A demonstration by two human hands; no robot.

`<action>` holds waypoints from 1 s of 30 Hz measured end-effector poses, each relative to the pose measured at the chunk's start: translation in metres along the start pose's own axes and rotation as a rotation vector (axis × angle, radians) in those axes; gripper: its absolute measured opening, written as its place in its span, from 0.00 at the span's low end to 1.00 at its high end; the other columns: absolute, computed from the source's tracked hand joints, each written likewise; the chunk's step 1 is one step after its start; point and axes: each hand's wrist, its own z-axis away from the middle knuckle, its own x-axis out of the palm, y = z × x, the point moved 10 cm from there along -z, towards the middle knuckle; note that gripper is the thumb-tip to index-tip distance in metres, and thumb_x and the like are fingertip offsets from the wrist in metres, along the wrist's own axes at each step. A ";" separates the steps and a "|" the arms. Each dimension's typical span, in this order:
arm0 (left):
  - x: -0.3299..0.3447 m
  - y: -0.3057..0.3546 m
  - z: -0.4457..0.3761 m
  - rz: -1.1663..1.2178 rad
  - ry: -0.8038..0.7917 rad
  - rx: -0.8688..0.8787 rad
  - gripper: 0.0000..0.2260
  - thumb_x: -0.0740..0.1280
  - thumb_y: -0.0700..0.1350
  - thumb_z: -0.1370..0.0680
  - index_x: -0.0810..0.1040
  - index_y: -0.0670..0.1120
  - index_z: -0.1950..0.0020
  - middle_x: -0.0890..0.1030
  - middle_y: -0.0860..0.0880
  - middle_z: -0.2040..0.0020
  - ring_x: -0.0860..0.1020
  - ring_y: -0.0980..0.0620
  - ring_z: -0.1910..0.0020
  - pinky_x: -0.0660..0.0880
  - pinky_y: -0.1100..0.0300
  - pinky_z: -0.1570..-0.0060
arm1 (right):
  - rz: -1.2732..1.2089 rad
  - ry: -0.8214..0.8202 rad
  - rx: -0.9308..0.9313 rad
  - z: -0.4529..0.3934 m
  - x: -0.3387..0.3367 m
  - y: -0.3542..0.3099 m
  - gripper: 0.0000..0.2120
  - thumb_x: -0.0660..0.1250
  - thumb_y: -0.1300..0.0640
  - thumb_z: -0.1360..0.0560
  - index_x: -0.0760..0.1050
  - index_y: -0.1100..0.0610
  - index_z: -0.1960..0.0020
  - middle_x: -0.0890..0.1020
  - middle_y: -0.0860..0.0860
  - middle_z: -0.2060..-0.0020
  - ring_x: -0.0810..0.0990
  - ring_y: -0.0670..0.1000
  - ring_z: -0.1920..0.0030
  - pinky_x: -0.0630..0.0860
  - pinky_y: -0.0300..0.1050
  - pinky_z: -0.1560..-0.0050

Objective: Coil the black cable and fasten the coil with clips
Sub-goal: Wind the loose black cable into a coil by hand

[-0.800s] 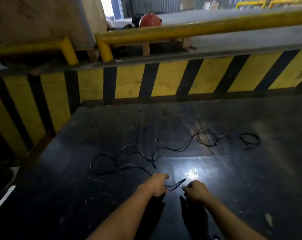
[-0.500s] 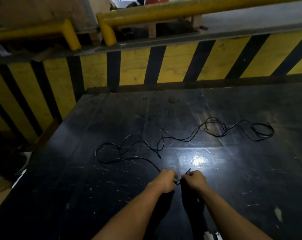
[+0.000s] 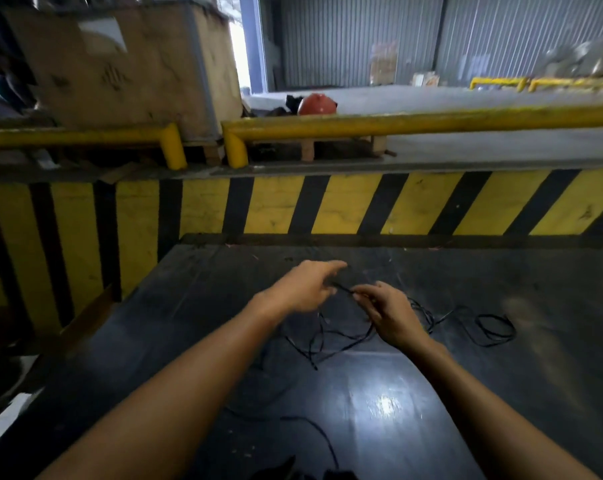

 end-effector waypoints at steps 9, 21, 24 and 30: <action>-0.061 0.022 0.047 -0.314 -0.050 0.004 0.10 0.61 0.49 0.20 0.80 0.49 0.46 0.81 0.49 0.51 0.79 0.50 0.52 0.77 0.49 0.48 | -0.052 -0.054 -0.119 -0.010 -0.030 -0.082 0.07 0.68 0.53 0.26 0.81 0.55 0.53 0.83 0.51 0.61 0.80 0.47 0.60 0.72 0.33 0.62; -0.088 0.014 0.097 0.403 -0.210 -0.159 0.19 0.59 0.55 0.21 0.78 0.41 0.47 0.79 0.49 0.71 0.83 0.53 0.63 0.78 0.54 0.55 | -0.038 -0.170 -0.229 -0.027 -0.050 -0.143 0.11 0.62 0.53 0.22 0.76 0.53 0.61 0.74 0.45 0.72 0.71 0.42 0.71 0.66 0.36 0.68; -0.087 0.032 0.109 0.641 -0.285 -0.136 0.18 0.57 0.52 0.19 0.79 0.40 0.54 0.74 0.49 0.78 0.83 0.50 0.65 0.78 0.53 0.55 | -0.008 -0.143 -0.234 -0.034 -0.064 -0.151 0.09 0.61 0.53 0.22 0.77 0.52 0.58 0.74 0.44 0.70 0.71 0.42 0.69 0.67 0.39 0.65; -0.128 0.069 0.093 1.446 -0.066 0.119 0.19 0.55 0.54 0.20 0.79 0.45 0.42 0.83 0.41 0.46 0.82 0.44 0.45 0.77 0.46 0.45 | -0.211 -0.318 -0.017 -0.005 -0.020 -0.114 0.11 0.56 0.52 0.20 0.75 0.54 0.55 0.75 0.46 0.66 0.74 0.45 0.65 0.73 0.44 0.62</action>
